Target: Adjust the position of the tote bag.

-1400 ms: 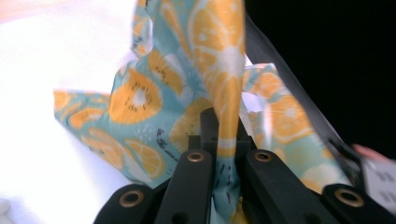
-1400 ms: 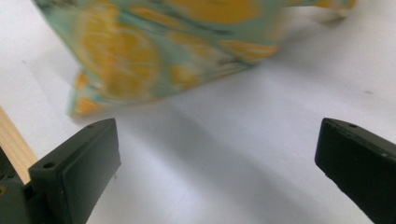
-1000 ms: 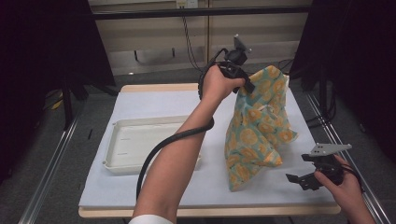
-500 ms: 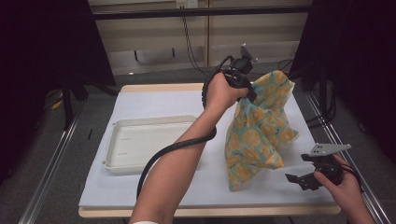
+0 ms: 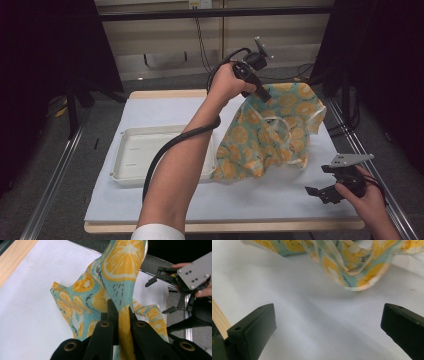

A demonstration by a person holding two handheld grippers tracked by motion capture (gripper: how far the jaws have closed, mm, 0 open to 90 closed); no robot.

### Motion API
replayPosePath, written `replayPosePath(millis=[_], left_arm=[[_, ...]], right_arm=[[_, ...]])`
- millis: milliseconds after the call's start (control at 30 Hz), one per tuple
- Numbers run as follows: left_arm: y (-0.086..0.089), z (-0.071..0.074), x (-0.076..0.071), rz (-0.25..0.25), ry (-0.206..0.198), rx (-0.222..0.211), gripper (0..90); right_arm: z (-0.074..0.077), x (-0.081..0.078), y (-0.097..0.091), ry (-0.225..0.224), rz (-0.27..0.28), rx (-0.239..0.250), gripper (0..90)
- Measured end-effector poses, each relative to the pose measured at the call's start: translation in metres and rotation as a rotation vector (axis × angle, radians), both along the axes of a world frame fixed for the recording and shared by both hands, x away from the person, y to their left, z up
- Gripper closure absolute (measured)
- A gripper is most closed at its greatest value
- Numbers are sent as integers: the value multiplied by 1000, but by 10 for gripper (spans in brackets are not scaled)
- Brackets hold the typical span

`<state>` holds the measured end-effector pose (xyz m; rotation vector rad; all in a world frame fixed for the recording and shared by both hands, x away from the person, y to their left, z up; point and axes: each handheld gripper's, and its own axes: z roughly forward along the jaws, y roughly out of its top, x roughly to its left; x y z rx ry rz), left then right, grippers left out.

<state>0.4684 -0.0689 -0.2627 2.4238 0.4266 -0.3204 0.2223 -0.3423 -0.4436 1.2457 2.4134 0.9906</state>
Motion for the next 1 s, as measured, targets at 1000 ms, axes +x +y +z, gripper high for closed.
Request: replayPosePath(millis=[1000], left_arm=[[9, -15, -12, 89, -36, -74, 900]], right_arm=[[1, 1, 4, -9, 8, -12, 0]])
